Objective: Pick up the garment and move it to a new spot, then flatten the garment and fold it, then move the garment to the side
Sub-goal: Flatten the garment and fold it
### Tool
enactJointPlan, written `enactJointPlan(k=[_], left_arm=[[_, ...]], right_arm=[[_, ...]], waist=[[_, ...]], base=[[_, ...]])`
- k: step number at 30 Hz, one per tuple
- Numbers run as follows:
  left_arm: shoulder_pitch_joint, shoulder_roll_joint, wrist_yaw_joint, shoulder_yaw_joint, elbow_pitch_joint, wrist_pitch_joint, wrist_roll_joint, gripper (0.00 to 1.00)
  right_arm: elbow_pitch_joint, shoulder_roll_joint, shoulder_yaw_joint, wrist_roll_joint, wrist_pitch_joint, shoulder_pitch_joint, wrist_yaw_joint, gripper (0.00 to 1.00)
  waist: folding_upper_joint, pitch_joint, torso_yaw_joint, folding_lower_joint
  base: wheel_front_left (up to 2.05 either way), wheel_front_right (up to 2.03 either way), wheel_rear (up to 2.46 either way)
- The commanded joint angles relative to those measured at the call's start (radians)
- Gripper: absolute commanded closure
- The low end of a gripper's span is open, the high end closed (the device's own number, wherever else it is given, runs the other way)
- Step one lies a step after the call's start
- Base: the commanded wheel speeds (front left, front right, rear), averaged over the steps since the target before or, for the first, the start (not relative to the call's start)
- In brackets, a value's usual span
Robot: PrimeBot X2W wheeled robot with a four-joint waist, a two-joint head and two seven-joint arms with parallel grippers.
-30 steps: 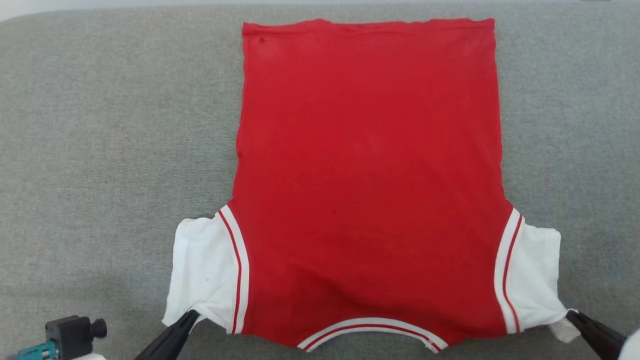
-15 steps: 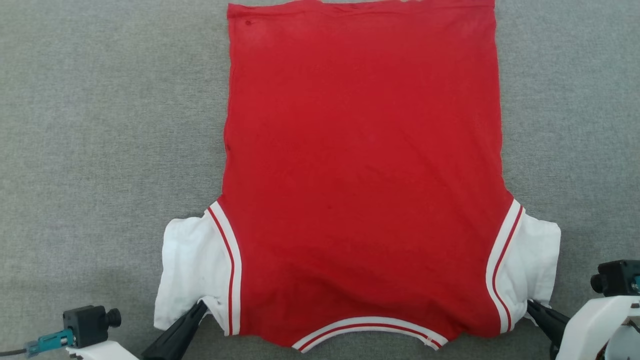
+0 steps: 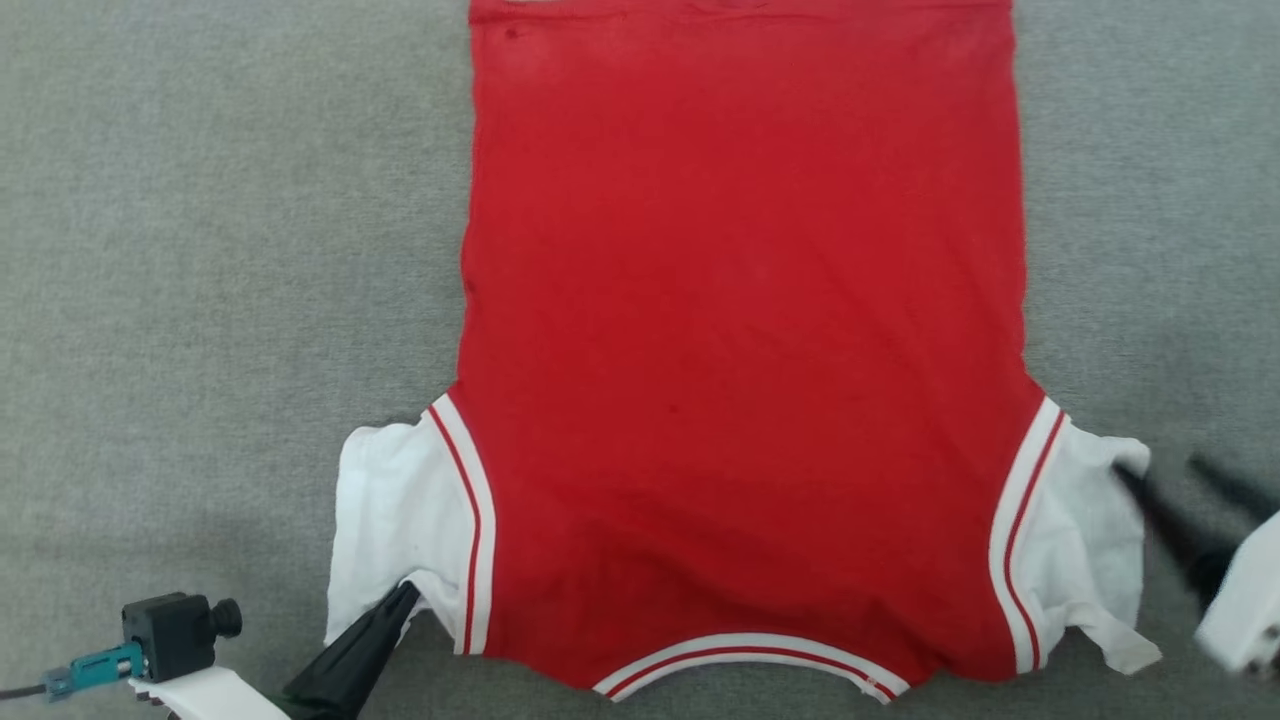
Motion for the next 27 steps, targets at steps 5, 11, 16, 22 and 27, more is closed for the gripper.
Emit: enactJointPlan(k=[5, 11, 16, 22, 27], left_arm=[[-0.023, 0.005, 0.002, 0.003, -0.048, -0.005, 0.041, 1.0], [-0.082, -0.002, 0.002, -0.036, -0.09, -0.004, 0.079, 1.0], [-0.158, -0.01, 0.002, -0.083, -0.108, -0.002, 0.097, 1.0], [-0.228, -0.022, 0.002, -0.125, -0.12, -0.003, 0.092, 1.0], [-0.259, -0.022, 0.002, -0.141, -0.124, -0.004, 0.087, 1.0]], right_arm=[[-0.063, -0.042, -0.048, -0.038, 0.09, -0.186, 0.0, 0.0], [0.109, -0.058, -0.033, -0.117, 0.131, -0.523, 0.0, 0.0], [0.333, -0.069, -0.029, -0.231, 0.171, -0.787, 0.0, 0.0], [0.569, -0.099, 0.001, -0.374, 0.231, -0.992, 0.0, 0.0], [0.701, -0.087, -0.005, -0.464, 0.253, -1.095, 0.0, 0.0]], waist=[[0.0, 0.04, 0.047, 0.0], [0.0, 0.113, 0.106, 0.0], [0.0, 0.18, 0.168, 0.0], [0.0, 0.232, 0.226, 0.0], [0.0, 0.26, 0.248, 0.0]], base=[[0.0, 0.0, 0.0], [0.0, 0.0, 0.0], [0.0, 0.0, 0.0], [0.0, 0.0, 0.0], [0.0, 0.0, 0.0]])
